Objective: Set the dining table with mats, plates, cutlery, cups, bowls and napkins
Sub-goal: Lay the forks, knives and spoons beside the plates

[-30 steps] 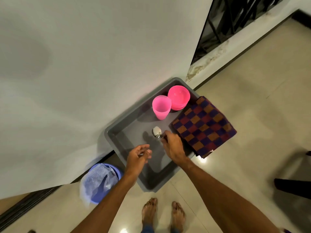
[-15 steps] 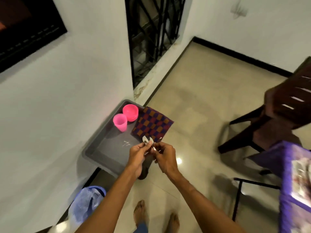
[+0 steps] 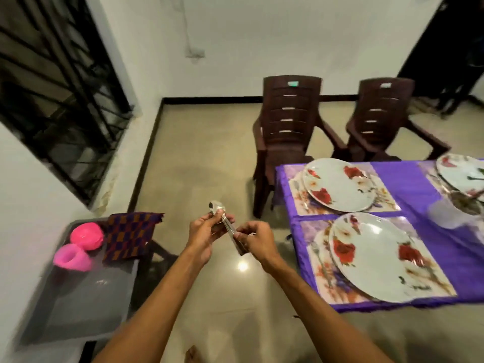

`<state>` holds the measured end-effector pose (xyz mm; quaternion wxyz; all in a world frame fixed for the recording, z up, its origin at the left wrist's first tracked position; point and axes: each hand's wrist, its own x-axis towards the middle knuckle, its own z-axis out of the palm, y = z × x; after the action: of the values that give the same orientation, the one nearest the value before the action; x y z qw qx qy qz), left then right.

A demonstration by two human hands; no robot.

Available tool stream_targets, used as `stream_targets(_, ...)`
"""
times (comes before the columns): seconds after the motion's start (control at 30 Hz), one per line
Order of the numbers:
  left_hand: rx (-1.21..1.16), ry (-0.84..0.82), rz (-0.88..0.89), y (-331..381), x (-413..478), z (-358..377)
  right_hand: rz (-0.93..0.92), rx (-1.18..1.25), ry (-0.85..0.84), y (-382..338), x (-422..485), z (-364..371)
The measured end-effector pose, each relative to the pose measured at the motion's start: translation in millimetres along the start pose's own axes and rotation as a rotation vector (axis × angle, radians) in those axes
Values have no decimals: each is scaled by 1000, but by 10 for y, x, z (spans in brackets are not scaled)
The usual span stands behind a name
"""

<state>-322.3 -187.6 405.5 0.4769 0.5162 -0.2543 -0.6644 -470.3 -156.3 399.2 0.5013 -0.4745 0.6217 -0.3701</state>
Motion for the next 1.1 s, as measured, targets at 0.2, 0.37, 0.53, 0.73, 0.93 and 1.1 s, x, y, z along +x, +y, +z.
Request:
stream_targets(0.2, 75, -148, -70, -338, 47, 1173, 53, 51, 146, 193, -102, -1160)
stream_targets(0.37, 94, -288, -161, -619, 307, 1898, 116, 91, 269, 390, -18, -1917)
stream_targets(0.53, 126, -403, -211, -873, 669, 2561, 178, 135, 381, 557, 209, -2526)
stream_targets(0.73, 170, -474, -236, -1048, 880, 3206, 218, 185, 444, 711, 342, -3095)
stream_targets(0.93, 197, -457, -256, -1226, 1080, 3643, 207, 300, 439, 826, 510, -3662)
stream_targets(1.1, 216, -391, -200, -1469, 1061, 4013, 208, 321, 394, 1077, 650, -4228)
